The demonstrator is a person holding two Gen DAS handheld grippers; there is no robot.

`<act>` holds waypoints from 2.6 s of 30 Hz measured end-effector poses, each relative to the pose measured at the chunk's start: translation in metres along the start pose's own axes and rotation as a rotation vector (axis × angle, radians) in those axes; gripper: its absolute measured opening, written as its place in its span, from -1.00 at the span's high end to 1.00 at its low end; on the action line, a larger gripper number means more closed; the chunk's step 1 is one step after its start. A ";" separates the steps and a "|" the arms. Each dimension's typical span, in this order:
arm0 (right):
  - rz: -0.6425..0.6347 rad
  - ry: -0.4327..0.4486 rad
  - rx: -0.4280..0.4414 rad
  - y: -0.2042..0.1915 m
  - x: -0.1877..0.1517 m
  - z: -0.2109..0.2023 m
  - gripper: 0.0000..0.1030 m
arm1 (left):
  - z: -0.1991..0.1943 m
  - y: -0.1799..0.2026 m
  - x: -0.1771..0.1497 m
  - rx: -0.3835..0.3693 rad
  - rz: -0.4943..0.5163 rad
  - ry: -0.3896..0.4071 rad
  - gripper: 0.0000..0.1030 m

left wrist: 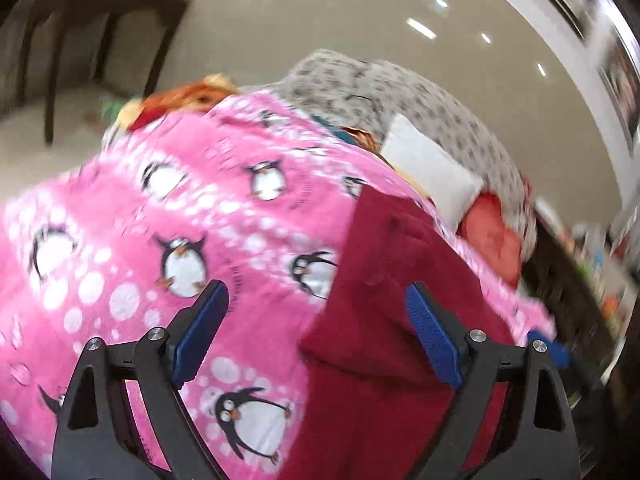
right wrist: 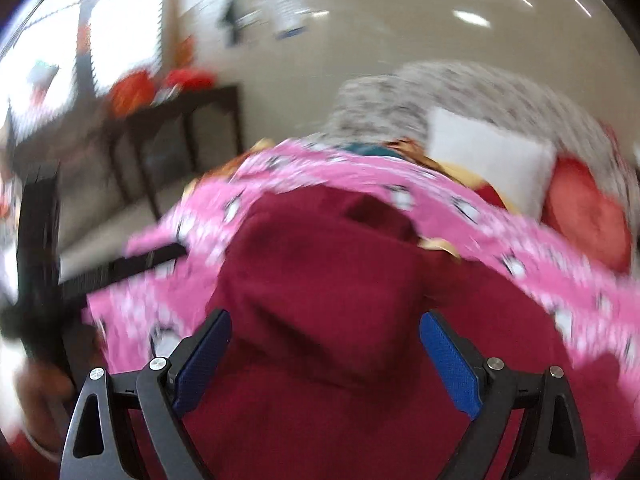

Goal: Fold small clothes

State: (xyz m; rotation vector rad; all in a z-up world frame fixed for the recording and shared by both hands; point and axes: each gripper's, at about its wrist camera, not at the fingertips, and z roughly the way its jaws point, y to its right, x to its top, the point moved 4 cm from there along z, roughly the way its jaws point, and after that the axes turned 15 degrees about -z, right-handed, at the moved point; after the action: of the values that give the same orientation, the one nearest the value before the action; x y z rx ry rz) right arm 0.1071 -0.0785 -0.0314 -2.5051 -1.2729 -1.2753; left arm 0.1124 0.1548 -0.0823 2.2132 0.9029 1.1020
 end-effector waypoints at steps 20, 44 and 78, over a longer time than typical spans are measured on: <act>0.310 0.153 -0.048 0.089 -0.043 -0.049 0.53 | 0.014 0.011 -0.018 0.016 0.020 -0.024 -0.75; 0.441 0.143 -0.087 0.127 -0.080 -0.065 0.89 | 0.019 -0.010 -0.015 0.065 -0.001 -0.014 -0.75; 0.646 0.014 -0.263 0.200 -0.175 -0.084 0.70 | 0.070 0.063 -0.051 0.197 0.321 -0.082 -0.75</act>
State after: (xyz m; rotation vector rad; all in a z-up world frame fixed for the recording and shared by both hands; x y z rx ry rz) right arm 0.1356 -0.3555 -0.0388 -2.7139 -0.2348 -1.3302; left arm 0.1687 0.0655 -0.1031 2.6144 0.6600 1.0901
